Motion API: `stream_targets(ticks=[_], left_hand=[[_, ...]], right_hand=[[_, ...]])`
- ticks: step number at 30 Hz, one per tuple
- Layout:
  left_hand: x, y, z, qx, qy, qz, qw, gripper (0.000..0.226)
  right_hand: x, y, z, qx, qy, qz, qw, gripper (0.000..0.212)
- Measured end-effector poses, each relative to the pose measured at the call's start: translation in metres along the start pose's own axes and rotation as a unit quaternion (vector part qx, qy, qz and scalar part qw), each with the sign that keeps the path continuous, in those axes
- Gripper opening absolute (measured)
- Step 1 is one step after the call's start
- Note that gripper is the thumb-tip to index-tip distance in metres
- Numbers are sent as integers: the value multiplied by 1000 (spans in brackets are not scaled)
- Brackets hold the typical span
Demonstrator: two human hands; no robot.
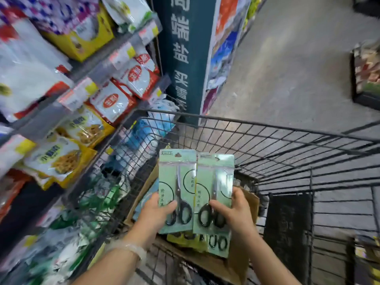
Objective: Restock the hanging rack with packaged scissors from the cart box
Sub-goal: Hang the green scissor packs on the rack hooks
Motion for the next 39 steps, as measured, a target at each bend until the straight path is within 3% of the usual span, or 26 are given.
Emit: stream_targets(ticks=[3,6,10,13,17,20,28,31,35,39], left_hand=[[-36,47,4,-58,-16,38,997,21],[-83,109,-16,-111,-36,94,989,17],[-173,190,-73,-194,-58,169,965,23],[-265,244,-129,-270,-79,238,930,24],[-391,308,-235,-313,-79,332,886,20],[-488,344,-320,-351,-83,398,844,37],[-678,381,-474,-442,-75,566,692,24],[-719,394,-514,-476,-89,600,636,12],[-759,426,-564,-498,-91,618,602,22],[-794,478,-607,-503,-79,629,588,25]], right_hand=[[-28,-43,-40,3,29,-66,997,72],[-68,-100,-67,10,59,-154,986,39],[-148,-186,-82,-24,121,-241,963,29],[-234,-250,-77,-36,132,-297,945,24],[-364,-332,-52,-109,156,-412,891,15],[-468,-387,-28,-142,174,-484,846,15],[-695,-493,38,-228,222,-641,698,16],[-758,-523,55,-239,227,-682,653,27],[-820,-575,75,-239,222,-707,627,24],[-856,-651,89,-252,208,-687,649,25]])
Point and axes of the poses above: each hand's wrist, its own x-axis towards the middle knuckle, its own y-axis out of the back of the hand, z = x × y, the point moved 2 cm from there along x, towards the middle knuckle
